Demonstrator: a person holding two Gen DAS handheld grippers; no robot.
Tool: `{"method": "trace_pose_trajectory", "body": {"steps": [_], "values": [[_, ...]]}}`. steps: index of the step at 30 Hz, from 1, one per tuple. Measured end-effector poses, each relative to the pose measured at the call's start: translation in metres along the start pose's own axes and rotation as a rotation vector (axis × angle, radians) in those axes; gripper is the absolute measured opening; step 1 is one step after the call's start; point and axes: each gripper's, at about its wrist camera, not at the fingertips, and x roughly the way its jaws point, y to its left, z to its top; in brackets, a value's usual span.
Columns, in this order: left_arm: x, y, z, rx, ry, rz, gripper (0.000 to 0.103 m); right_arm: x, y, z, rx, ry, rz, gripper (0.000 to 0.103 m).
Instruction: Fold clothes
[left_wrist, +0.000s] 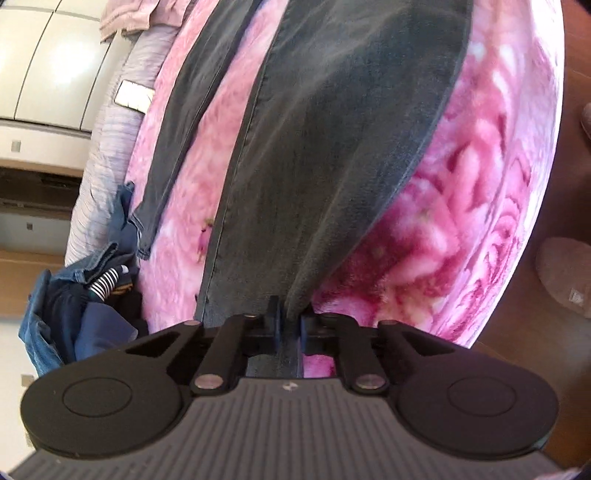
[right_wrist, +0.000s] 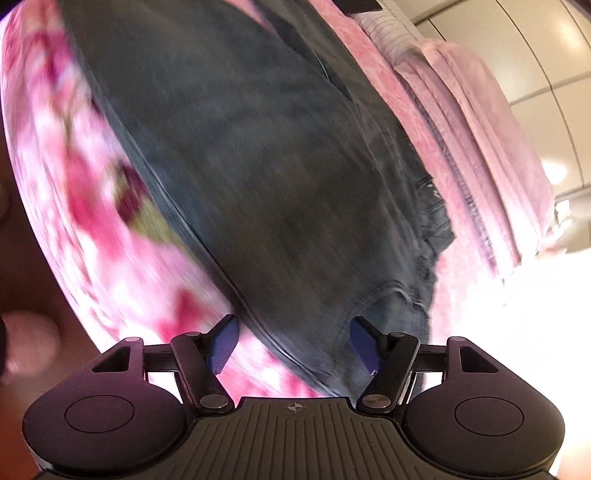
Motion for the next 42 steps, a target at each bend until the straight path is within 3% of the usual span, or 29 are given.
{"method": "trace_pose_trajectory", "body": {"steps": [8,20,23,27,31,33,35,38,42], "values": [[-0.01,0.028,0.015,-0.036,0.056,0.01,0.005,0.027,-0.02,-0.038,-0.123,-0.015,-0.066,0.066],[-0.028,0.047,0.044,-0.018,0.144,0.038,0.004,0.039,-0.043,-0.057,-0.113,-0.081,-0.063,0.061],[-0.028,0.045,0.049,-0.02,0.158,0.038,0.004,0.035,-0.04,-0.054,-0.133,-0.117,-0.051,0.042],[-0.028,0.044,0.052,-0.026,0.171,0.039,0.004,0.033,-0.029,-0.05,-0.167,-0.166,-0.034,0.041],[-0.035,0.048,0.051,-0.026,0.171,0.046,0.004,0.042,-0.044,-0.06,-0.122,-0.101,-0.061,0.038],[-0.04,0.053,0.051,-0.031,0.171,0.05,0.004,0.046,-0.055,-0.066,-0.087,-0.054,-0.054,0.021],[-0.048,0.061,0.053,-0.051,0.173,0.055,0.004,0.038,-0.064,-0.063,-0.082,-0.067,-0.029,0.015],[-0.063,0.077,0.059,-0.077,0.16,0.064,0.004,0.018,-0.088,-0.051,-0.054,-0.086,-0.008,0.013],[-0.078,0.126,0.069,-0.157,0.142,0.072,0.004,-0.013,-0.137,-0.029,-0.018,-0.111,-0.021,0.012]]}}
